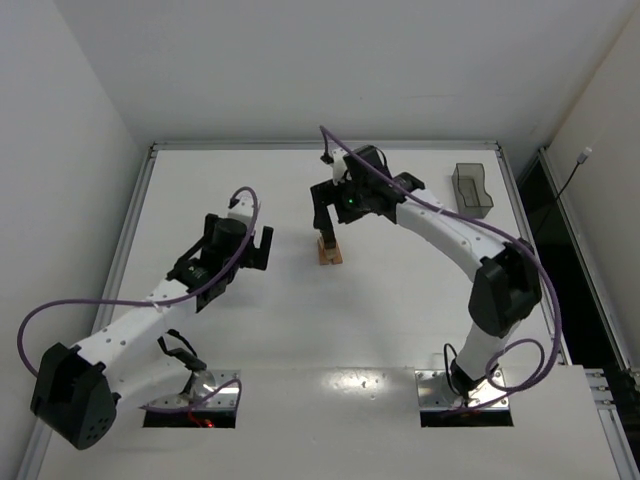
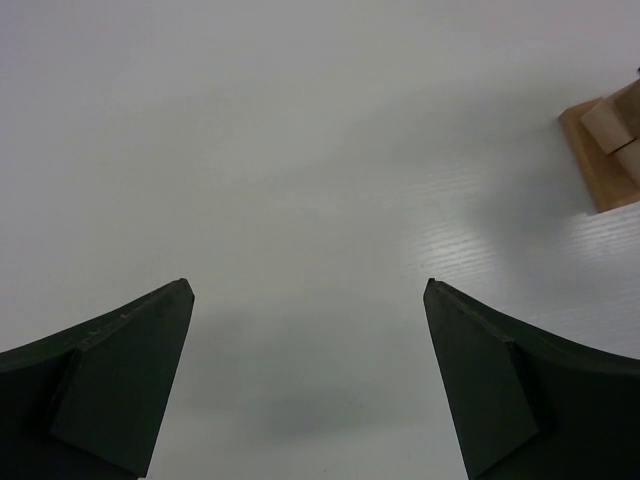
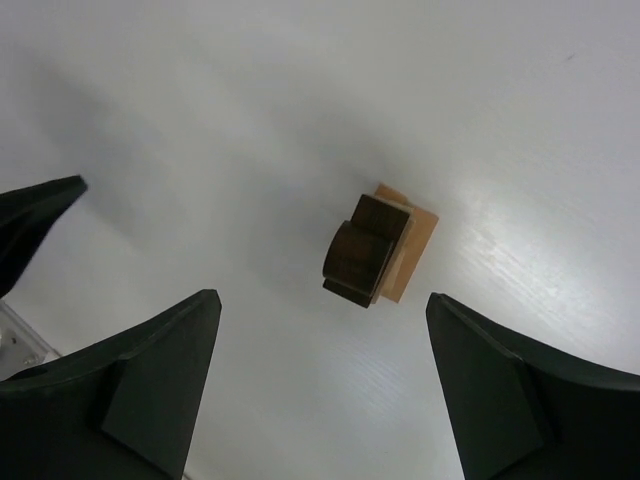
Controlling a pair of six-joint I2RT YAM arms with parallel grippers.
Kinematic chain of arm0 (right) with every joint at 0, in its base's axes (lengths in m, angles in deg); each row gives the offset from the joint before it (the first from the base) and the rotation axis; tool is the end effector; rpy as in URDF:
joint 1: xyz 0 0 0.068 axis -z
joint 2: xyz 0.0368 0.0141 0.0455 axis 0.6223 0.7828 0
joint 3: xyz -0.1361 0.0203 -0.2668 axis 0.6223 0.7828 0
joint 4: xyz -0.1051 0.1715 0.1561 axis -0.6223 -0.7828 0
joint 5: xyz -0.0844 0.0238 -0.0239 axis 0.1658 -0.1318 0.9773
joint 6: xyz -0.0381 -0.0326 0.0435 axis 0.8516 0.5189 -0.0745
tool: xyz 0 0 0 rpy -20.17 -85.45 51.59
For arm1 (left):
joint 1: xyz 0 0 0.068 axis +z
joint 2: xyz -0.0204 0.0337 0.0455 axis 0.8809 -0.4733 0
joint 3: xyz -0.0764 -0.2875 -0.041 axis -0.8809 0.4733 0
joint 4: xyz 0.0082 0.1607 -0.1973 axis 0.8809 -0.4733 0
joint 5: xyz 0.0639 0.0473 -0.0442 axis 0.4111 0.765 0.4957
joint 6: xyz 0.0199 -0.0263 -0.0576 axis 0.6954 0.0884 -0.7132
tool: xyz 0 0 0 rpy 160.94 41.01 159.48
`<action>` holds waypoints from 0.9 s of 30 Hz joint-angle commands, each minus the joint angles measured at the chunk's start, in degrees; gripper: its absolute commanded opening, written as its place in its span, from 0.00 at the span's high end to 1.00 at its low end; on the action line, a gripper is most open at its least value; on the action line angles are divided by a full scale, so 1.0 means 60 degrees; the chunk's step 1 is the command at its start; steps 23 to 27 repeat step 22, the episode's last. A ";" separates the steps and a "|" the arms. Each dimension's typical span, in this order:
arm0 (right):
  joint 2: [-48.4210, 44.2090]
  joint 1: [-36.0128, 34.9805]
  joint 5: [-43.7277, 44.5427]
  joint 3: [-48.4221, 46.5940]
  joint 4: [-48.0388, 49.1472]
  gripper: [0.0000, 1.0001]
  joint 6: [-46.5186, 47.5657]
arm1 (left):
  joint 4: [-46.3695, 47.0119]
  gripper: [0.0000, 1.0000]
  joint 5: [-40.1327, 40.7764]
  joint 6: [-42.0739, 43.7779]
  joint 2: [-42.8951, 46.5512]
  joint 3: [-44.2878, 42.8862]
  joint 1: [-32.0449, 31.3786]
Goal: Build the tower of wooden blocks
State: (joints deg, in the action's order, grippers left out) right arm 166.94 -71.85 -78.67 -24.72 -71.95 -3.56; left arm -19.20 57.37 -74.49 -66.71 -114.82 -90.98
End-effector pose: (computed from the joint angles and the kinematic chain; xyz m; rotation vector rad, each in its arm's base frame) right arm 0.3357 0.2314 0.3016 -0.4360 2.4141 0.5941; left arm 0.1990 -0.0881 0.2759 0.1361 2.0679 0.0106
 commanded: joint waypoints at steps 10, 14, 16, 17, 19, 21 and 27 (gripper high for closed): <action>-0.2507 0.2556 0.0884 0.2004 0.1179 0.18 0.2413 | -0.0935 0.00 -0.0700 0.0225 -0.1782 -0.0783 0.0771; -0.3372 0.3333 0.1116 0.3468 0.1414 0.16 0.2986 | -0.0848 0.00 -0.0700 0.0006 -0.2147 -0.0988 0.0771; -0.3694 0.3641 0.1118 0.3792 0.1502 0.16 0.3073 | -0.0847 0.00 -0.0612 -0.0126 -0.2425 -0.1163 0.0859; -0.3841 0.3642 0.1118 0.4113 0.1502 0.16 0.3074 | -0.0847 0.00 -0.0525 -0.0127 -0.2427 -0.1164 0.0859; -0.4105 0.3904 0.1118 0.4408 0.1735 0.16 0.3074 | -0.0949 0.00 -0.0524 -0.0244 -0.2573 -0.1397 0.0859; -0.4310 0.4007 0.1118 0.4497 0.1736 0.16 0.3074 | -0.1038 0.00 -0.0640 -0.0244 -0.2806 -0.1515 0.0859; -0.4311 0.4124 0.1118 0.4497 0.1736 0.16 0.3074 | -0.1038 0.00 -0.0641 -0.0244 -0.2807 -0.1516 0.0859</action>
